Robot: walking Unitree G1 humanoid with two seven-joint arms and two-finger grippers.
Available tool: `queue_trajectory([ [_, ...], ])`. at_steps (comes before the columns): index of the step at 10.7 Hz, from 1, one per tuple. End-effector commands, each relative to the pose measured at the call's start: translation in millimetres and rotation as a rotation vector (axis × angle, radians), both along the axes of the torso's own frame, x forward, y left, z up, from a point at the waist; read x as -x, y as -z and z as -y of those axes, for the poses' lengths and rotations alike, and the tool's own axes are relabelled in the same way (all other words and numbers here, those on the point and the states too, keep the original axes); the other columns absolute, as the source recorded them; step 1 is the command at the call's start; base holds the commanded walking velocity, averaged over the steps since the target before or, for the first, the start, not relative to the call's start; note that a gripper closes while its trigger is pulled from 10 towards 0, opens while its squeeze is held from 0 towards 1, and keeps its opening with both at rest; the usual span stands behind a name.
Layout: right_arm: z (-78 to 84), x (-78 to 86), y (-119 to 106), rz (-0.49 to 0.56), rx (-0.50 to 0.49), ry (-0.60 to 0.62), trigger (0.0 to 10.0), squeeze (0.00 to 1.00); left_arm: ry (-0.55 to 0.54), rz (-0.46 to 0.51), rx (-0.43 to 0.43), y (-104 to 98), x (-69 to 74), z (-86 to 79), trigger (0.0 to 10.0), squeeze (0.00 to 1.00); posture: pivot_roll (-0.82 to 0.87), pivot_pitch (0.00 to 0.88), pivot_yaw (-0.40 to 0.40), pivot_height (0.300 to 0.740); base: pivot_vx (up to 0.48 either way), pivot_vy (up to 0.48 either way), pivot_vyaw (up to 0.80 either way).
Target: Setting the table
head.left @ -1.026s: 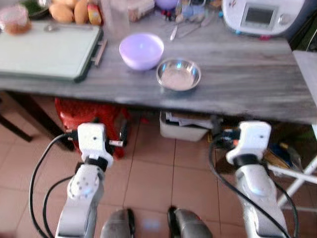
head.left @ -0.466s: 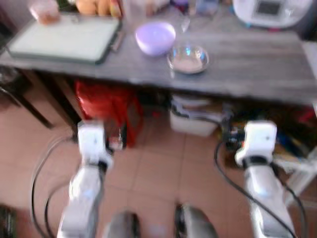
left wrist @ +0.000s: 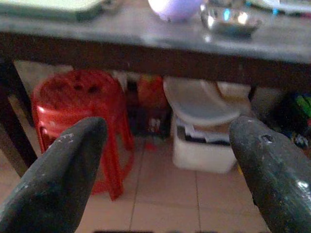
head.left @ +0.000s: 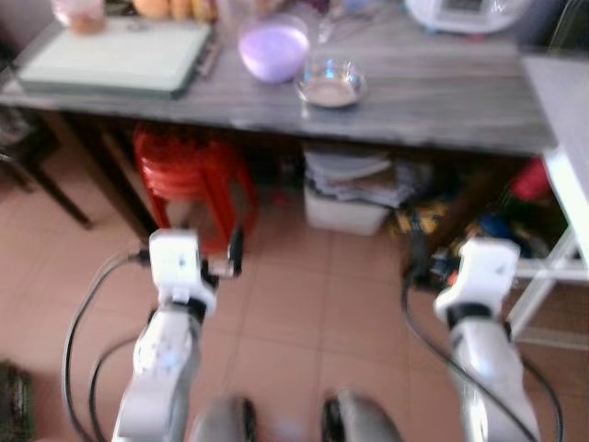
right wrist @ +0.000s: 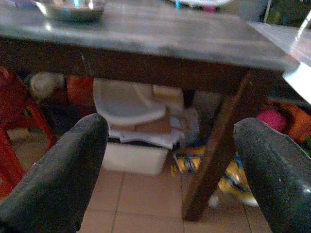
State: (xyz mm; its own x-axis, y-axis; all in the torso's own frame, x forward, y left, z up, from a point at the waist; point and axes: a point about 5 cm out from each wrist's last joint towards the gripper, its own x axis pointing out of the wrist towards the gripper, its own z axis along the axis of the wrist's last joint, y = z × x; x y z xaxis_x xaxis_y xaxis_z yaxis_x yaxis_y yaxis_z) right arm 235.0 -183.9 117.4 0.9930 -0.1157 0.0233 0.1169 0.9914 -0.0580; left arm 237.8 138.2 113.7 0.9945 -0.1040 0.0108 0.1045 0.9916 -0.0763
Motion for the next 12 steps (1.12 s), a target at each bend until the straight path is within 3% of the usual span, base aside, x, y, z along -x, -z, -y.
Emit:
queue_trajectory([
  [1,2.8,-0.1,-3,0.006,-0.008,0.002,10.0,0.00,0.031,0.022,0.006,-6,-1.6,3.7,10.0,0.00,-0.05,0.195,-0.004,0.740,0.000,0.000,-0.80],
  [4,-7.1,-8.0,-18,0.057,-0.013,-0.060,10.0,0.00,0.023,0.054,0.017,-14,-7.4,1.2,10.0,0.00,-0.05,0.207,-0.011,0.740,0.000,-0.442,0.00],
  [9,-10.8,-8.8,-26,0.074,-0.017,-0.093,10.0,0.00,0.037,0.042,0.016,-12,-0.9,1.0,10.0,0.00,-0.05,0.206,-0.014,0.740,0.000,-0.478,0.00],
  [12,-9.9,-9.7,-24,0.057,-0.009,-0.092,10.0,0.00,0.044,0.043,0.000,-12,-1.6,-1.8,10.0,0.00,-0.05,0.202,-0.013,0.740,0.000,-0.365,-0.67],
])
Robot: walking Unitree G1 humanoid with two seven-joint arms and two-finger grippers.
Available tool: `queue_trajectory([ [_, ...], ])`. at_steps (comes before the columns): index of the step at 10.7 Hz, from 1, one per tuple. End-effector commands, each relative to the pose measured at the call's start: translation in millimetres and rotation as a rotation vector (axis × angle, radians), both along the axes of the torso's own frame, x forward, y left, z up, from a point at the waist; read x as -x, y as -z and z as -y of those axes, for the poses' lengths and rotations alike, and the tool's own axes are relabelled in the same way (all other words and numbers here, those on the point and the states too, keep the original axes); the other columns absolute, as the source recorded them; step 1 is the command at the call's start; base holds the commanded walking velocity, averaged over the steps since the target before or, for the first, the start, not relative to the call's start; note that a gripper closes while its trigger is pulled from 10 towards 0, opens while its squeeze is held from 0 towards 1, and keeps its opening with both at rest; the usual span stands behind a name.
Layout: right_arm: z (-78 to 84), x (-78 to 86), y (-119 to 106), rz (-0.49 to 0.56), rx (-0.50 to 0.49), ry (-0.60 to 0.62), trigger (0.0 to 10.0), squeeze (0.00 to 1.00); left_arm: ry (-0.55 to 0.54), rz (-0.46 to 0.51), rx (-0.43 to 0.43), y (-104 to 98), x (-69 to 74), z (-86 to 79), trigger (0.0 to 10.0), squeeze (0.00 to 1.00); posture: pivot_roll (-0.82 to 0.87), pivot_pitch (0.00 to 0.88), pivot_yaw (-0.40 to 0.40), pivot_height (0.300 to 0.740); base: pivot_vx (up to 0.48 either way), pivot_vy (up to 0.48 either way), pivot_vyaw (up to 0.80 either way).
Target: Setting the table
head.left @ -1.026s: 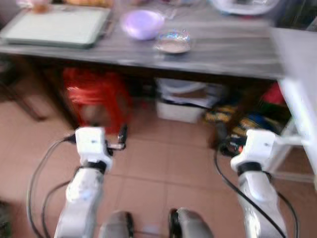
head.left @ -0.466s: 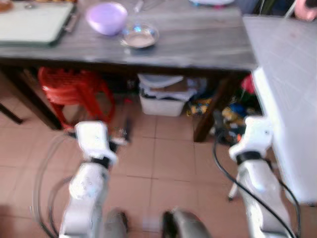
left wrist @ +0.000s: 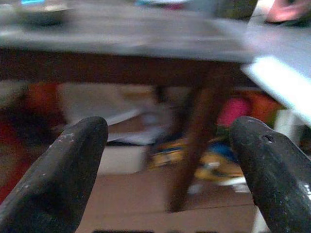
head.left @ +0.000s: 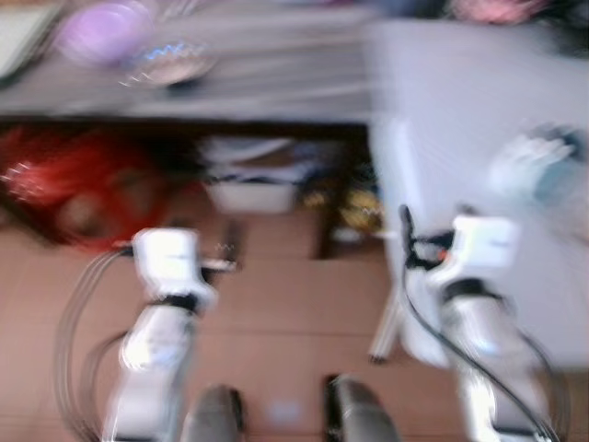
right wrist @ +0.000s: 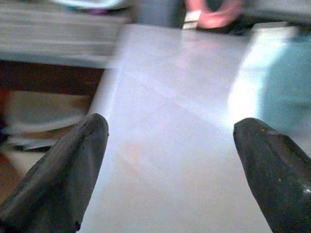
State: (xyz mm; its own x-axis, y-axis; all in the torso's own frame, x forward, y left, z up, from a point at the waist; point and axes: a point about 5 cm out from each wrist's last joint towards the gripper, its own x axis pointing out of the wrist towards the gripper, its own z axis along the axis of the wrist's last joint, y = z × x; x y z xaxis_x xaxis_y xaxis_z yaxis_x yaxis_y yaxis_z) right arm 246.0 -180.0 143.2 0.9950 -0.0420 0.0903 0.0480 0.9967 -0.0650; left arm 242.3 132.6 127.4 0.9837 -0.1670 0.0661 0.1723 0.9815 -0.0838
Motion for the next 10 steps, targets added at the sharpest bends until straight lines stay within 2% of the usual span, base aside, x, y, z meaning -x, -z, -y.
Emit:
queue_trajectory([
  [1,-6.4,1.1,2.2,-0.010,-0.017,-0.024,10.0,0.00,-0.019,-0.011,-0.017,1.9,2.6,-7.8,10.0,0.00,-0.04,0.201,-0.014,0.740,0.000,-0.244,0.00],
  [5,-9.5,1.2,2.0,-0.010,-0.007,-0.044,10.0,0.00,-0.019,-0.004,-0.029,0.6,1.5,-8.7,10.0,0.00,-0.04,0.208,-0.016,0.740,0.000,0.000,0.00],
  [8,-11.8,-2.5,-1.4,0.005,-0.003,-0.058,10.0,0.00,-0.019,-0.009,-0.031,0.6,0.9,-7.9,10.0,0.00,-0.04,0.224,-0.010,0.740,0.000,-0.383,0.00],
  [10,-6.1,-6.7,-4.4,0.015,0.010,-0.048,10.0,0.00,-0.018,-0.012,-0.035,0.5,0.5,-8.3,10.0,0.00,-0.04,0.227,-0.007,0.740,0.000,-0.458,0.00],
])
